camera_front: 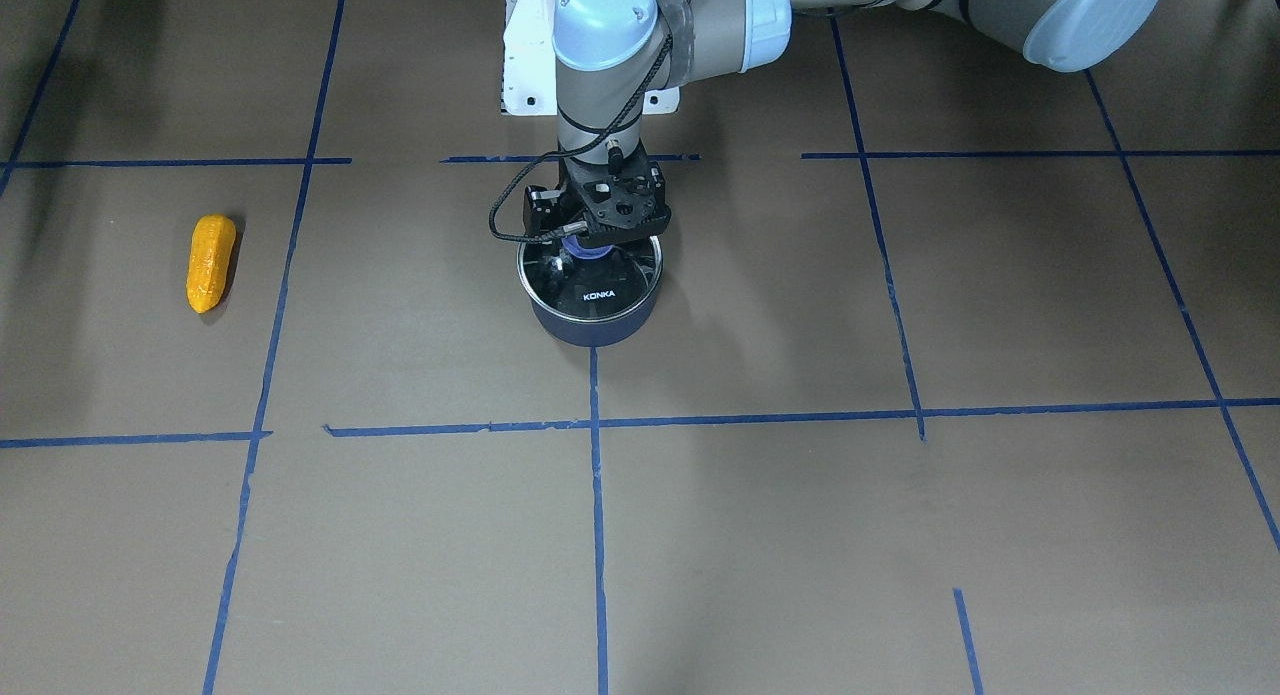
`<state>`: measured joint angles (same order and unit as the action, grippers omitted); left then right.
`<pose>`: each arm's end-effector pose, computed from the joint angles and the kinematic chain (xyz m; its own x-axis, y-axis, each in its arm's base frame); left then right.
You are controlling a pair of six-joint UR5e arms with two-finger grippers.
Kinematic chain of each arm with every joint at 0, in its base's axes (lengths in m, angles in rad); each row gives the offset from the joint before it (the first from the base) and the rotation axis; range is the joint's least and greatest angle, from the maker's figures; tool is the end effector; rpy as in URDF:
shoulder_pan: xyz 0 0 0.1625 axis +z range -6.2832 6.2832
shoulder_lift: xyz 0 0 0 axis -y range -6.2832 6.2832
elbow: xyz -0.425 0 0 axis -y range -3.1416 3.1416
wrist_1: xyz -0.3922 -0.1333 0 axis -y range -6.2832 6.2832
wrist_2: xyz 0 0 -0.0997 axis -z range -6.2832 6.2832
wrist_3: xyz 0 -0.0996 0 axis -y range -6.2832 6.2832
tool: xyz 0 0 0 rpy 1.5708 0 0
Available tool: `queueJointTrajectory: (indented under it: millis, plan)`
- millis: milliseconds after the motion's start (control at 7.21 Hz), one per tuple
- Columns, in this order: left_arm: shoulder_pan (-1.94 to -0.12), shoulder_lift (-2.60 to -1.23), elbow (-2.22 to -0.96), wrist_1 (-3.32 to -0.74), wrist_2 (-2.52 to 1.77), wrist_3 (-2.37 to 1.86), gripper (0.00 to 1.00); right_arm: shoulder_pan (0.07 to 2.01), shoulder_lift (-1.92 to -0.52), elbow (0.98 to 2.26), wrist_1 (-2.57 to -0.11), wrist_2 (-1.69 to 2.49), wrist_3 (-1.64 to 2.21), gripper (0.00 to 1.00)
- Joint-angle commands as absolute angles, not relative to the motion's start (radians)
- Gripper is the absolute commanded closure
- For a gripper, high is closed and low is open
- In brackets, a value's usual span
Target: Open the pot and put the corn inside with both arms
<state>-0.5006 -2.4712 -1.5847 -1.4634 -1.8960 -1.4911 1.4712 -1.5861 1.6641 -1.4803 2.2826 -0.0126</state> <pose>0.5738 -0.4296 0.1092 0.6250 -0.2559 -0.7375 0.2033 0.9655 -0.1628 0.0186 -0.4998 0.6145 0.7412 -0.1966 0.6418 0.1074 0.9786 0.1758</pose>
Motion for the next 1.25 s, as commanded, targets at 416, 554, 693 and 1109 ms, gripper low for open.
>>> queueJointTrajectory:
  millis: [416,554,693,1109]
  plan:
    - [-0.495,-2.482,-1.606,-1.442,-1.898,-1.490,1.00,1.471,-1.586,1.660,-1.480,2.283,-0.014,0.00]
    - [-0.495,-2.490,-1.650,-1.402,-1.899,-1.485,1.00,1.471,-1.586,1.660,-1.480,2.283,-0.012,0.00]
    - [-0.502,-2.485,-1.714,-1.344,-1.902,-1.474,1.00,1.471,-1.586,1.660,-1.480,2.283,-0.012,0.00]
    - [-0.641,-2.258,-1.923,-1.287,-1.939,-1.193,1.00,1.471,-1.586,1.658,-1.480,2.283,-0.012,0.00]
